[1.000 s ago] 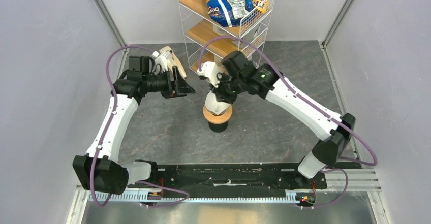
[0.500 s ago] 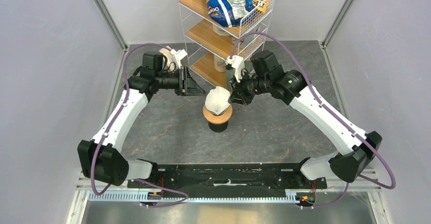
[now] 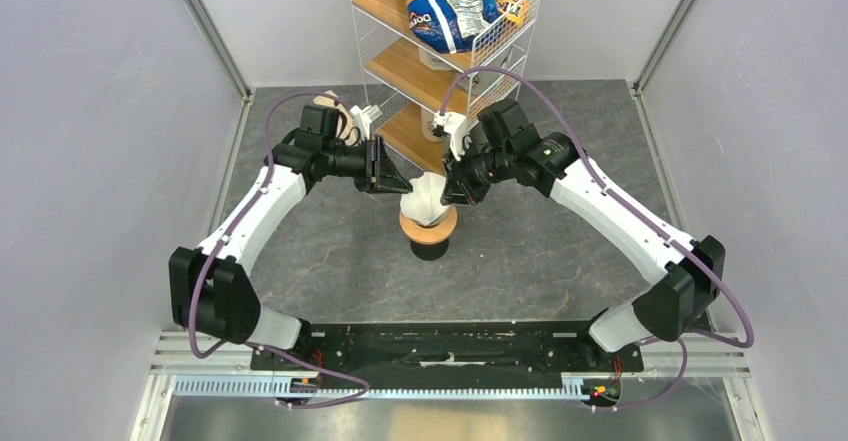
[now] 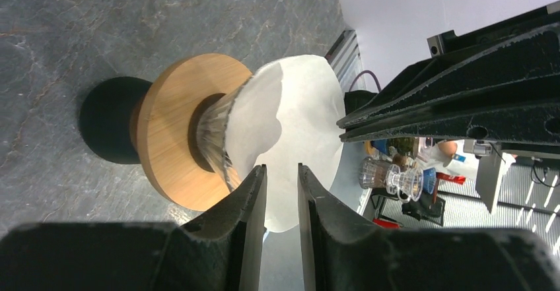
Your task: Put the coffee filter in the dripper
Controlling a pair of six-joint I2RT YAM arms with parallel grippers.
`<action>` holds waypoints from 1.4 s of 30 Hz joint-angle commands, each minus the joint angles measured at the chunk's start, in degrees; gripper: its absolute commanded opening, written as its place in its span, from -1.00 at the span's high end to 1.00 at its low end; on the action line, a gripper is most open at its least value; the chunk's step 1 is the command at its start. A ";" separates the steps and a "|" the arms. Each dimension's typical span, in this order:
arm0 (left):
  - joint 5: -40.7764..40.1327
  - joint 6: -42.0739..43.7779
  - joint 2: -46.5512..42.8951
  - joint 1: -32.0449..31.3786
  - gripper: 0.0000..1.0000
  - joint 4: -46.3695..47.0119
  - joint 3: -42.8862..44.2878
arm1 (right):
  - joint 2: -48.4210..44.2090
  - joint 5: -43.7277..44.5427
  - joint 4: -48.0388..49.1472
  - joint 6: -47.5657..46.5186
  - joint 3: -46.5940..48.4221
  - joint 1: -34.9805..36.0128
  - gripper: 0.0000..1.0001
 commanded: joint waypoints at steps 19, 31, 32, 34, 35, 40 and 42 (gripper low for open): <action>-0.42 2.29 0.94 -0.30 0.38 -1.28 1.07 | 1.89 -2.94 -0.40 -5.05 -1.16 -0.05 0.66; -0.18 3.57 -3.21 -2.77 0.24 -0.60 5.95 | -0.21 -6.73 2.39 -4.90 3.60 0.43 0.64; -0.12 3.60 -3.33 -2.77 0.21 -0.75 6.34 | -0.38 -6.88 2.46 -4.78 4.07 0.41 0.64; -0.17 4.21 -3.70 -2.68 0.13 -2.04 7.61 | -1.03 -6.45 2.97 -4.49 4.64 0.48 0.63; -0.21 4.67 -4.02 -2.41 0.08 -2.54 8.42 | -1.53 -6.21 3.22 -4.17 4.87 0.42 0.63; -0.71 5.15 -7.14 2.55 -0.23 -3.73 11.25 | -5.49 -4.08 4.66 -0.70 5.22 -1.44 0.59; -0.74 5.67 -8.26 6.18 -0.30 -5.03 12.38 | -7.74 -3.01 5.25 1.08 4.54 -3.12 0.57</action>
